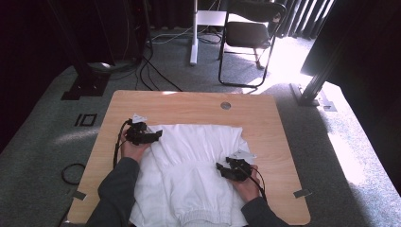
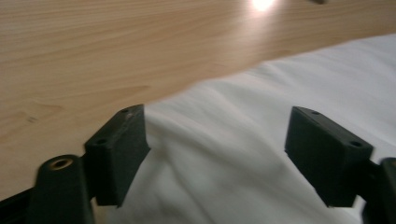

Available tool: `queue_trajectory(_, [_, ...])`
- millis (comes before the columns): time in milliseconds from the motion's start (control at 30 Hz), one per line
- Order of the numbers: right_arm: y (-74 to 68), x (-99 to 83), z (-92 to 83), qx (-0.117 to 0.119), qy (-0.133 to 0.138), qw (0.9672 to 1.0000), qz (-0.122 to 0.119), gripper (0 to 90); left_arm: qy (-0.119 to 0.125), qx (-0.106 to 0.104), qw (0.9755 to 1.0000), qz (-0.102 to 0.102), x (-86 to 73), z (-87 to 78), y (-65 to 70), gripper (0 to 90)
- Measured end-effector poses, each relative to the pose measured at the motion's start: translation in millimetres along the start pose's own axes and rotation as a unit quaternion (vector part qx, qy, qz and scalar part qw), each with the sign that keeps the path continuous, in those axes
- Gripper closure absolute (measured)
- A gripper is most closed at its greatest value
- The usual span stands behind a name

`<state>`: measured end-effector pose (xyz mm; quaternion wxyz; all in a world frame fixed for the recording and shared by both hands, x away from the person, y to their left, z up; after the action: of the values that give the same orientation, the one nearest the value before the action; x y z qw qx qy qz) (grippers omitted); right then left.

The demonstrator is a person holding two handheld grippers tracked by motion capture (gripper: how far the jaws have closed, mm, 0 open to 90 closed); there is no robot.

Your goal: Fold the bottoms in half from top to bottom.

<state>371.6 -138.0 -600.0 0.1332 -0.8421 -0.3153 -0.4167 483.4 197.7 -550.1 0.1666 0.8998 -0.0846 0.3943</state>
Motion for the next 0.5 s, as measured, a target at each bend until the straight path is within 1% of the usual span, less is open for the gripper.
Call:
queue_trajectory(33, [0.0,0.0,0.0,0.0,0.0,1.0,0.0,46.2,0.0,0.0,1.0,0.0,0.0,0.0,0.0,16.3])
queue_trajectory(67, [0.1,0.0,0.0,0.0,0.0,1.0,0.0,46.2,-0.013,0.02,0.9996,-0.013,1.5,13.2,-11.1,15.1])
queue_trajectory(100, [0.1,0.0,0.0,0.001,0.0,1.0,0.001,46.2,-0.013,0.02,0.9996,-0.013,1.5,13.2,-11.1,14.3])
queue_trajectory(133, [0.1,-0.1,-0.1,0.001,0.0,1.0,0.001,46.2,-0.027,0.023,0.999,-0.028,-0.8,23.0,-18.9,12.6])
queue_trajectory(167, [0.1,0.0,0.0,0.001,0.001,1.0,0.001,46.2,-0.034,0.016,0.9986,-0.037,-3.0,27.5,-21.0,12.3])
queue_trajectory(267, [0.4,0.0,0.0,0.002,0.001,1.0,0.003,46.2,-0.047,0.016,0.998,-0.039,-8.0,32.7,-23.6,11.4])
queue_trajectory(300, [0.4,0.0,0.0,0.002,0.001,1.0,0.003,46.2,-0.047,0.016,0.998,-0.039,-8.0,32.7,-23.6,11.9])
queue_trajectory(333, [0.4,0.0,0.0,0.002,0.001,1.0,0.003,46.2,-0.053,0.011,0.9977,-0.041,-11.1,35.1,-23.5,11.9])
queue_trajectory(367, [0.4,0.0,-0.1,0.002,0.001,1.0,0.003,46.2,-0.052,0.009,0.9981,-0.031,-13.3,35.6,-22.5,13.3])
queue_trajectory(433, [0.5,0.0,-0.1,0.002,0.002,1.0,0.004,46.2,-0.053,0.007,0.9982,-0.029,-13.9,35.2,-21.0,17.6])
queue_trajectory(500, [1.2,0.1,-0.4,0.007,0.001,0.9999,0.008,46.1,-0.066,-0.019,0.9974,-0.023,-14.2,31.6,-16.7,31.5])
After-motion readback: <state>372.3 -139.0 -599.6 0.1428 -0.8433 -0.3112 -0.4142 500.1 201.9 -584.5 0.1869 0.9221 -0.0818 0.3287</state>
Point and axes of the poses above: each handheld gripper's, and its own axes: z roughly forward along the jaws, x roughly out of its top, y roughly to its right, the point moved 6 cm from there along z, roughly forward along the jaws, and after that the axes turned 10 degrees about -z, right-handed, at the moved point
